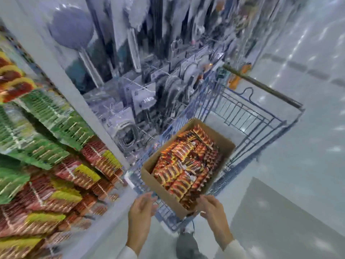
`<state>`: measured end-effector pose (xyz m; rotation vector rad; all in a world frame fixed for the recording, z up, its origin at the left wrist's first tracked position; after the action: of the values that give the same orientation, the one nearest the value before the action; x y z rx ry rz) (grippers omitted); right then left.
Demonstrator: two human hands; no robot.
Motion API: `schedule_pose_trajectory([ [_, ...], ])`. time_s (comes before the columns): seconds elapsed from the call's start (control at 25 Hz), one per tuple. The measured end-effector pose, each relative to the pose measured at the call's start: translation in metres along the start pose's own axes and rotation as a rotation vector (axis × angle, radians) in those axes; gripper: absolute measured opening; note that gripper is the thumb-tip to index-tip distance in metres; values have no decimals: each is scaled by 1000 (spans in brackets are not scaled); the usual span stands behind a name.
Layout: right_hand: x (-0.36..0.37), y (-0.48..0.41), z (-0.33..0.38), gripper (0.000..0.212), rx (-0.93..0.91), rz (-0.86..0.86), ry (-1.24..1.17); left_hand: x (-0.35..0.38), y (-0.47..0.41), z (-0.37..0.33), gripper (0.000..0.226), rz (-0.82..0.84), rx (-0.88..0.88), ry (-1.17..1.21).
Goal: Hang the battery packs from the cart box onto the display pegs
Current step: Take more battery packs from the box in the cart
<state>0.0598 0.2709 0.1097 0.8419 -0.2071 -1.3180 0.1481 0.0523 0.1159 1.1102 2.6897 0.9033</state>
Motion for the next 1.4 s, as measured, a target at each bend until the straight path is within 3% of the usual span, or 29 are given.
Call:
schedule_pose_trajectory([
  [0.24, -58, -51, 20, 11, 48, 58, -23, 103, -74, -16, 14, 32, 36, -242],
  [0.44, -76, -80, 11, 11, 169, 52, -52, 181, -183, -17, 41, 79, 91, -577],
  [0.6, -73, -84, 15, 11, 233, 66, -43, 211, -277, 22, 57, 130, 18, -865],
  [0.8, -61, -98, 29, 9, 247, 121, -42, 225, -308, 50, 60, 116, 40, -1020],
  [1.0, -53, -126, 51, 11, 233, 156, -58, 206, -308, 49, 28, 15, -40, -944],
  [1.16, -31, -172, 61, 9, 306, 148, -56, 180, -276, 31, 3, 128, -328, -796],
  [1.32, 16, -249, 56, 16, 357, 176, 50, 131, -225, 25, 48, 200, -749, -357],
  [1.4, 41, -286, 61, 18, 349, 199, 110, 102, -200, 25, 60, 214, -805, -260],
])
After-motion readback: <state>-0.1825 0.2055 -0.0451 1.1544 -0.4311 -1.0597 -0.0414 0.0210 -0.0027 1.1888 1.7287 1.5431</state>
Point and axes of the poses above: each hand's wrist, its own y-axis away from the middle knuckle, its own x-axis out of the palm, z = x × y, the point moved 2 cm from there along -y, towards the middle knuckle, and after that the axes turned 15 degrees about y, right-handed, at the moved point
